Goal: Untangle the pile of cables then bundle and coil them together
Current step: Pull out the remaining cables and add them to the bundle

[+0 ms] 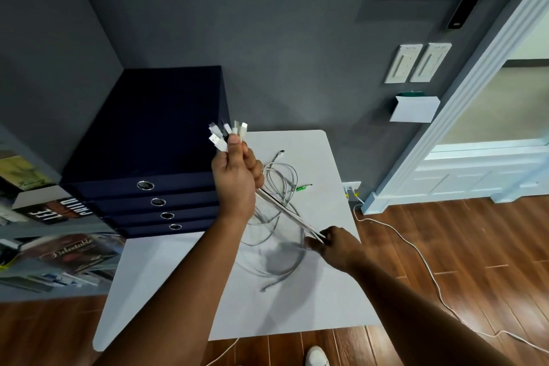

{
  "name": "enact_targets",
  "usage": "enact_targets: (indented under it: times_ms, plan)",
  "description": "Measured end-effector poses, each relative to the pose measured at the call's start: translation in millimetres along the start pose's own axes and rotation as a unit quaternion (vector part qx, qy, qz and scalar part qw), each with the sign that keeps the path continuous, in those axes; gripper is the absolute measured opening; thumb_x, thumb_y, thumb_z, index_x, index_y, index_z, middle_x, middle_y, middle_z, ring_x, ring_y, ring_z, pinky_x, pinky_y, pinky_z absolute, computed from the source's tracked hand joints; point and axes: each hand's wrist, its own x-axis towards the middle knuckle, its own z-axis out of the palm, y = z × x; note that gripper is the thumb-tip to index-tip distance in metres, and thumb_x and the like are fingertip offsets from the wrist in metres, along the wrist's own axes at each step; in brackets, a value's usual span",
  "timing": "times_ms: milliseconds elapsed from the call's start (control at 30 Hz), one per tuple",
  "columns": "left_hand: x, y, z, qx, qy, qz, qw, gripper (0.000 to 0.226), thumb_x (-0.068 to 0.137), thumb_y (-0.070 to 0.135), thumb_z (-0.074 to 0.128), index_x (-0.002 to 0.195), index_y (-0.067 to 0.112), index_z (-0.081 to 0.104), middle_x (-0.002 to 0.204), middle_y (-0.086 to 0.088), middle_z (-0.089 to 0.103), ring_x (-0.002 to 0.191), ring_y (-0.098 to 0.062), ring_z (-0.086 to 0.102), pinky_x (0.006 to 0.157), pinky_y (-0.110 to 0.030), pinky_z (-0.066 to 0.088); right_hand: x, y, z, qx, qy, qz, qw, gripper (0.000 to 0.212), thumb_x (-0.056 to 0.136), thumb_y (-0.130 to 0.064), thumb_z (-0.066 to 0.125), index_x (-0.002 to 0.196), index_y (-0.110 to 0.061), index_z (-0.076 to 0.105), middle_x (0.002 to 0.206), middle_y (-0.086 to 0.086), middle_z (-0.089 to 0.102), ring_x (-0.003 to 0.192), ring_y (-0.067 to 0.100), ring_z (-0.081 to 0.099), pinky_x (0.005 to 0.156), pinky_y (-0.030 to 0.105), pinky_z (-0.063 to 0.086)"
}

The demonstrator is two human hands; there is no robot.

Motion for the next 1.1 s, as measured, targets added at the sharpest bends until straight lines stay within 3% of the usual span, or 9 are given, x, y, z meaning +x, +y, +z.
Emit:
enact_targets:
  times_ms: [133, 400, 533, 600, 700, 800, 900, 1000, 1100]
  plan:
    - [6.1, 15.6, -5.0, -0.01, 0.009, 0.027, 1.0, 0.043, 0.108, 0.033, 0.038, 0.068, 0.019, 0.038, 0.052, 0.009, 0.025, 0.043, -0.007, 0.018, 0.042, -0.015, 0.015, 5.1, 6.7, -3.0, 0.083, -0.019, 0.001, 0.996, 0.059, 0.088, -0.057, 0.062, 0.056, -0.015, 0.035, 0.044, -0.003, 0.034, 0.045, 0.012, 0.029, 0.051, 0.032, 0.028]
    - [9.5, 22.3, -52.2, -0.008, 0.046, 0.096, 0.994, 0.042, 0.109, 0.034, 0.037, 0.069, 0.021, 0.035, 0.057, 0.005, 0.023, 0.047, -0.009, 0.016, 0.044, -0.018, 0.015, 10.3, -14.8, -7.5, 0.14, -0.066, -0.047, 0.987, 0.06, 0.078, -0.059, 0.072, 0.057, -0.018, 0.034, 0.052, -0.007, 0.029, 0.051, 0.011, 0.026, 0.048, 0.022, 0.023]
    - [4.4, 21.5, -107.4, -0.026, 0.087, 0.147, 0.985, 0.043, 0.107, 0.031, 0.037, 0.066, 0.021, 0.029, 0.057, 0.004, 0.021, 0.047, -0.01, 0.014, 0.045, -0.018, 0.016, 5.5, -34.3, 3.2, 0.135, -0.077, -0.135, 0.979, 0.053, 0.09, -0.059, 0.057, 0.067, -0.013, 0.041, 0.058, -0.008, 0.036, 0.058, 0.007, 0.037, 0.061, 0.032, 0.034]
    - [2.3, 23.3, -137.5, -0.026, 0.11, 0.164, 0.98, 0.041, 0.1, 0.02, 0.037, 0.06, 0.025, 0.036, 0.053, 0.008, 0.027, 0.045, -0.008, 0.018, 0.044, -0.016, 0.017, 1.3, -46.6, 14.1, 0.126, -0.105, -0.161, 0.973, 0.031, 0.098, -0.046, 0.052, 0.073, -0.027, 0.052, 0.063, -0.013, 0.05, 0.063, 0.003, 0.047, 0.069, 0.029, 0.04]
    - [2.7, 22.4, -179.4, -0.01, 0.171, 0.156, 0.973, 0.026, 0.088, 0.014, 0.037, 0.064, 0.023, 0.042, 0.052, 0.012, 0.035, 0.045, -0.007, 0.026, 0.045, -0.017, 0.023, -3.6, -65.7, 34.4, 0.063, -0.123, -0.201, 0.97, 0.02, 0.102, -0.039, 0.043, 0.101, -0.026, 0.059, 0.091, -0.005, 0.066, 0.087, 0.016, 0.061, 0.085, 0.037, 0.046]
    - [5.0, 13.2, -216.9, 0.06, 0.227, 0.14, 0.962, 0.02, 0.085, 0.006, 0.035, 0.079, 0.022, 0.045, 0.059, 0.012, 0.044, 0.051, -0.006, 0.036, 0.048, -0.019, 0.035, -6.7, -82.1, 56.6, -0.024, -0.13, -0.245, 0.96, 0.025, 0.104, -0.031, 0.039, 0.114, -0.012, 0.051, 0.106, 0.01, 0.064, 0.097, 0.027, 0.061, 0.082, 0.032, 0.041]
    - [10.4, -2.6, -262.1, 0.242, 0.234, 0.088, 0.937, 0.033, 0.098, -0.005, 0.036, 0.087, 0.025, 0.04, 0.078, 0.007, 0.047, 0.066, -0.001, 0.049, 0.071, -0.028, 0.045, -11.0, -92.6, 74.5, -0.061, -0.132, -0.262, 0.954, 0.024, 0.104, -0.03, 0.038, 0.113, -0.011, 0.051, 0.107, 0.011, 0.065, 0.097, 0.029, 0.061, 0.077, 0.027, 0.04]
    - [16.1, -16.2, -308.1, 0.35, 0.209, -0.005, 0.913, 0.023, 0.1, -0.007, 0.038, 0.1, 0.016, 0.042, 0.091, -0.007, 0.049, 0.082, -0.026, 0.056, 0.083, -0.05, 0.042, -10.7, -94.0, 89.1, -0.132, -0.126, -0.254, 0.95, 0.029, 0.105, -0.037, 0.032, 0.114, -0.014, 0.047, 0.101, 0.013, 0.068, 0.091, 0.035, 0.064, 0.074, 0.037, 0.047]
    - [11.2, -19.9, -331.7, 0.488, 0.181, -0.083, 0.85, 0.01, 0.102, 0.004, 0.046, 0.111, 0.002, 0.041, 0.101, -0.015, 0.051, 0.094, -0.034, 0.052, 0.083, -0.043, 0.038, -11.2, -96.9, 102.8, -0.192, -0.121, -0.261, 0.938, 0.032, 0.105, -0.038, 0.027, 0.119, -0.015, 0.045, 0.103, 0.015, 0.069, 0.092, 0.039, 0.065, 0.072, 0.038, 0.046]
